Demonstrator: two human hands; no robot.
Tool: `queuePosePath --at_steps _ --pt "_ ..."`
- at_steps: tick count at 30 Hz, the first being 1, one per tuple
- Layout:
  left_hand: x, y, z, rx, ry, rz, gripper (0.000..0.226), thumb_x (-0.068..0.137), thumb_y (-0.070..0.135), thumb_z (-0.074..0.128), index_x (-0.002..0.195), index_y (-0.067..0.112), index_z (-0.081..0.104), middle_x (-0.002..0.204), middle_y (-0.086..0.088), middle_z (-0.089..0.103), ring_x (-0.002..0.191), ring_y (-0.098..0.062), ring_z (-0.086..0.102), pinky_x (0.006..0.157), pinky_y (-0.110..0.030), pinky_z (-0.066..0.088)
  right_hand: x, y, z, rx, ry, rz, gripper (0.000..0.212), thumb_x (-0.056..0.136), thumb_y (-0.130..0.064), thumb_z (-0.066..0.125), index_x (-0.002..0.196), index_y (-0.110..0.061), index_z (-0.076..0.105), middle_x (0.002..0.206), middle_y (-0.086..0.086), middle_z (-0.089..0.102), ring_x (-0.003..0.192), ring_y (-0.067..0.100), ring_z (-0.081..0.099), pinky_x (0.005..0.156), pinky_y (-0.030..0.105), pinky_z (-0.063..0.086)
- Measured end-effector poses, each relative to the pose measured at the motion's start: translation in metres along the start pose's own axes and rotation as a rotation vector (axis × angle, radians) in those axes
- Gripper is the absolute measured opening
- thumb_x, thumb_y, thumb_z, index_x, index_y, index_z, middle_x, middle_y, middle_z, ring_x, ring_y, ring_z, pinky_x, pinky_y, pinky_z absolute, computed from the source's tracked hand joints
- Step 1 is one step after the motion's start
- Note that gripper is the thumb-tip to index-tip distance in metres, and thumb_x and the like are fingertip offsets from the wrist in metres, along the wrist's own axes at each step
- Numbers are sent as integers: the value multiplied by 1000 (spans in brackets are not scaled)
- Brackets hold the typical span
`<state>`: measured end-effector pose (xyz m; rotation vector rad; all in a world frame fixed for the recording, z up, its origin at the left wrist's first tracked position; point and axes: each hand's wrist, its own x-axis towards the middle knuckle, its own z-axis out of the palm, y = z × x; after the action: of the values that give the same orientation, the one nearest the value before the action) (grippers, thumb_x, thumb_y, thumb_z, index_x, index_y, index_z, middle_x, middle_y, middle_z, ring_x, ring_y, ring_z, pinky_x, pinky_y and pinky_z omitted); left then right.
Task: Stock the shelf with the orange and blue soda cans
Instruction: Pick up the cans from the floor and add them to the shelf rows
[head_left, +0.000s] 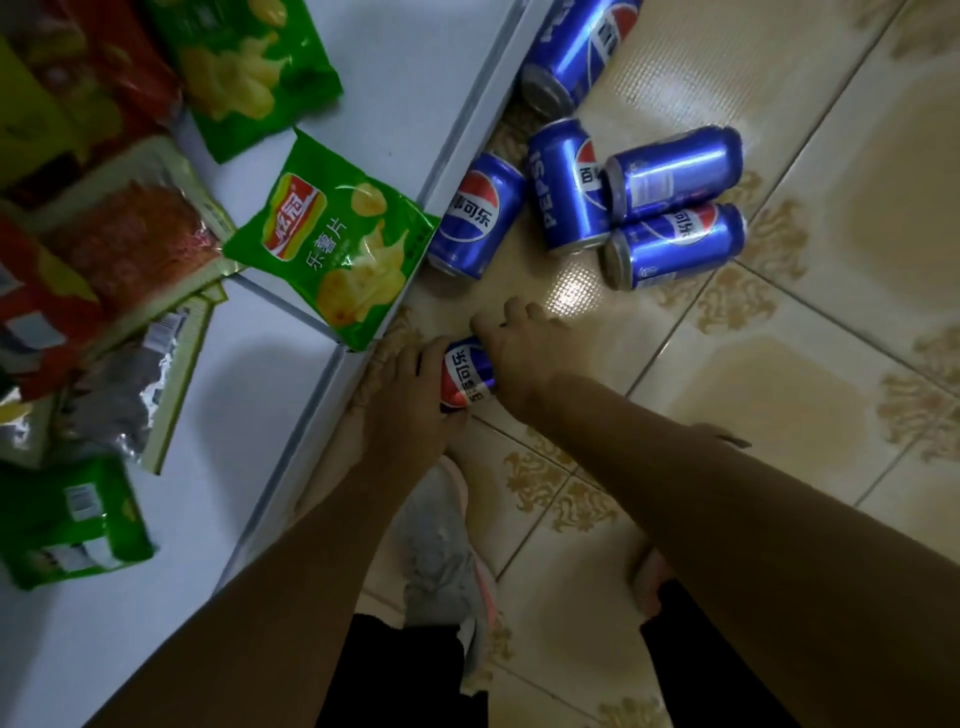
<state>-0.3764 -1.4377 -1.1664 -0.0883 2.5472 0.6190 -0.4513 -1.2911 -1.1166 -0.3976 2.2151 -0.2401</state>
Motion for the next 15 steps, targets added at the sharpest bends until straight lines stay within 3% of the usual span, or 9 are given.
queuePosePath --at_steps 6,11,15 --pt "-69 92 -66 38 -272 69 78 71 26 77 140 19 42 128 -6 50 113 -24 46 86 -38 49 -126 21 -35 171 -115 119 64 77 -31 72 131 -23 38 122 10 45 111 27 48 85 37 45" --pt "-134 177 -156 107 -312 284 73 69 20 72 136 24 45 129 0 48 115 -24 43 81 -36 49 -258 11 -96 299 -150 198 68 75 -38 71 132 -23 37 123 7 44 111 25 50 75 29 40" --pt "-186 249 -246 357 -232 447 74 64 19 74 133 23 48 127 -6 52 113 -28 51 97 -42 38 -358 -12 -174 401 -170 220 70 71 -43 76 128 -23 41 108 4 52 100 25 57 72 30 46"
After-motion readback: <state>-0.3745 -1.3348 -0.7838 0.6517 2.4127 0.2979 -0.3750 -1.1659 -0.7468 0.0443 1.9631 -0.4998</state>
